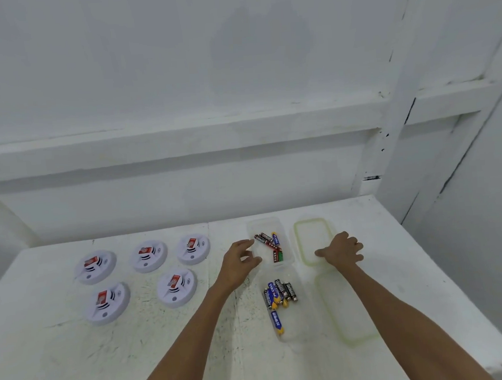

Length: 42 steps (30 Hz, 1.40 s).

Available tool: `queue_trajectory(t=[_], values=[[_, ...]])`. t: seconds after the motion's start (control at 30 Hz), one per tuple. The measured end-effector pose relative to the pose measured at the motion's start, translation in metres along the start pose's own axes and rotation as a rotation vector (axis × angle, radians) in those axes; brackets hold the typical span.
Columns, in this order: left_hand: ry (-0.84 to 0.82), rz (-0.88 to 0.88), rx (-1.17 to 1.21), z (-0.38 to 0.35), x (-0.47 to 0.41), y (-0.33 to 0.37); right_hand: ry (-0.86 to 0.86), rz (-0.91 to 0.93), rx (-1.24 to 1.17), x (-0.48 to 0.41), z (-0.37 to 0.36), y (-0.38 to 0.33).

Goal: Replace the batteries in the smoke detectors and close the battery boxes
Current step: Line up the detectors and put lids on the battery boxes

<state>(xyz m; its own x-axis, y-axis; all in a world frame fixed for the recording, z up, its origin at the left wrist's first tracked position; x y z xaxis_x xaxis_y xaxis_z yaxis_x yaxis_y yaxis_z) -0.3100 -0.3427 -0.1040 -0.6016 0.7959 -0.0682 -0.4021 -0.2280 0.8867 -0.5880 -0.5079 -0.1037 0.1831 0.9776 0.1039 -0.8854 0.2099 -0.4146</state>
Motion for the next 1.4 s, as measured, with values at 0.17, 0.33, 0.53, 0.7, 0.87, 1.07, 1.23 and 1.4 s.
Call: queue_trajectory(t=[0.17,0.33,0.53,0.7,0.87,1.07,1.23,1.4], values=[[-0.006,0.013,0.036,-0.003,0.000,-0.001,-0.019,0.050,-0.398,-0.005,0.015,-0.023],[-0.024,0.027,0.049,-0.009,-0.004,0.004,0.071,0.277,-0.407,0.031,0.041,-0.088],[-0.040,0.055,0.088,-0.015,-0.010,0.007,0.094,0.573,-0.283,0.089,0.027,-0.145],[-0.014,0.097,0.198,-0.012,-0.010,0.007,0.091,0.697,-0.195,0.110,0.017,-0.149],[0.035,0.336,0.472,-0.005,-0.011,0.005,0.087,0.883,-0.053,0.127,-0.006,-0.146],[0.085,0.339,0.369,-0.003,-0.021,-0.004,0.089,0.931,-0.069,0.130,-0.007,-0.149],[0.090,0.390,0.377,-0.006,-0.023,-0.013,0.145,0.602,-0.238,0.086,0.011,-0.121],[0.000,0.490,0.420,-0.010,-0.025,-0.019,-0.094,0.373,-0.236,0.060,-0.014,-0.098]])
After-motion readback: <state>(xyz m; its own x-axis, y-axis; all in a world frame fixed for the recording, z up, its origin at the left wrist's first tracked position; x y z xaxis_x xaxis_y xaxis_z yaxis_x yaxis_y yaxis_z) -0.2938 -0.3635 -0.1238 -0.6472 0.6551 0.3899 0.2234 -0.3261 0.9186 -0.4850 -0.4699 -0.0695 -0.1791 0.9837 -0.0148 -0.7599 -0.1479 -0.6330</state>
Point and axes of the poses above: each hand's wrist, its own x-axis away from the middle knuckle, its own z-axis out of the back of the hand, y = z × x, the point moved 10 cm from there along -x, towards the middle knuckle, and after that the axes turned 13 degrees about y, right-handed, at the moved point
